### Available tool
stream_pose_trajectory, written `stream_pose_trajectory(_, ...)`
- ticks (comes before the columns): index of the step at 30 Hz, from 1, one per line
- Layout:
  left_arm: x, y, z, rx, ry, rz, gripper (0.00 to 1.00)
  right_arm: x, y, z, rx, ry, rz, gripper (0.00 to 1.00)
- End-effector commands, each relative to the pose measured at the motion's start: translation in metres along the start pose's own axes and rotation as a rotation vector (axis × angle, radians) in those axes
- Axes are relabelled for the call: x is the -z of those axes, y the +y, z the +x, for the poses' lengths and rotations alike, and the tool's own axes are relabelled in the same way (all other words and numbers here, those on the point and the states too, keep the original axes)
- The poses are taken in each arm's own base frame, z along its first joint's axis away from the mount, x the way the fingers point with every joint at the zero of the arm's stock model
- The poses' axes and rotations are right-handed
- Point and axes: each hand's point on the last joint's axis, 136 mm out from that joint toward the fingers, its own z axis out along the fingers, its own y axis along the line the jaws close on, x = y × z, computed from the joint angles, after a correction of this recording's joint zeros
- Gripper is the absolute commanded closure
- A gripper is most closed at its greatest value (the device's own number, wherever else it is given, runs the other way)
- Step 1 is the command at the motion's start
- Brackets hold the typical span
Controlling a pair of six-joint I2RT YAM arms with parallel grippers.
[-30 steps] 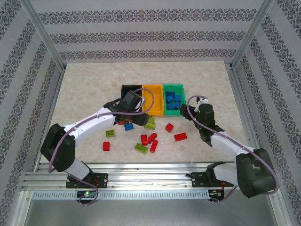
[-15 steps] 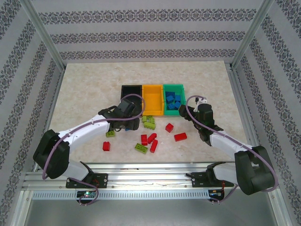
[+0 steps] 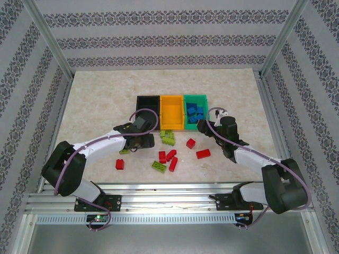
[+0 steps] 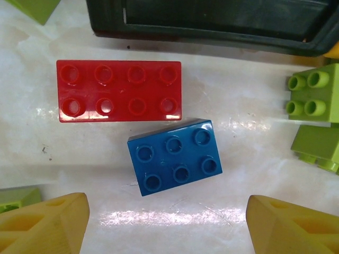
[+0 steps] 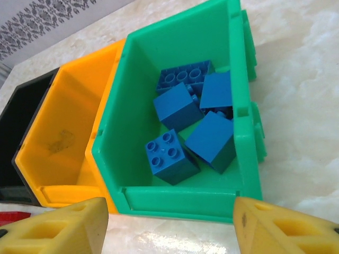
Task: Sort the legos into containers by color
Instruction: Pick up the lego from the center of the table.
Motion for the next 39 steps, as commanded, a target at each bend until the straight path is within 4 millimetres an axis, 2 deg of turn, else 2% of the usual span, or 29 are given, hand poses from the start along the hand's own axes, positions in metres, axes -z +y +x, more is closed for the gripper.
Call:
stream_pose_trajectory(1, -0.010, 0.001, 0.002, 0.083, 0.021, 0.016, 0.22, -0.005, 0.015, -0.011, 0.013, -0.015, -0.045, 0.36)
stream_pose_trajectory(9, -0.025, -0.002, 0.001, 0.084, 0.073, 0.015, 0.22, -0.005, 0.015, -0.010, 0.015, -0.013, -0.039, 0.36)
stream_pose_trajectory(17, -0.036, -0.004, -0.001, 0.117, 0.092, 0.031, 0.24, -0.009, 0.023, -0.007, 0.035, -0.003, -0.052, 0.36)
stream_pose_trajectory(19, -0.036, -0.004, -0.003, 0.119, 0.103, 0.014, 0.27, -0.008, 0.024, -0.008, 0.037, -0.011, -0.054, 0.36)
stream_pose_trajectory(31, -0.039, -0.008, -0.010, 0.103, 0.110, -0.004, 0.29, -0.010, 0.025, -0.006, 0.050, -0.002, -0.040, 0.36)
stream_pose_trajectory(39, -0.042, -0.009, -0.023, 0.094, 0.078, -0.024, 0.28, -0.011, 0.025, -0.005, 0.049, -0.004, -0.038, 0.36)
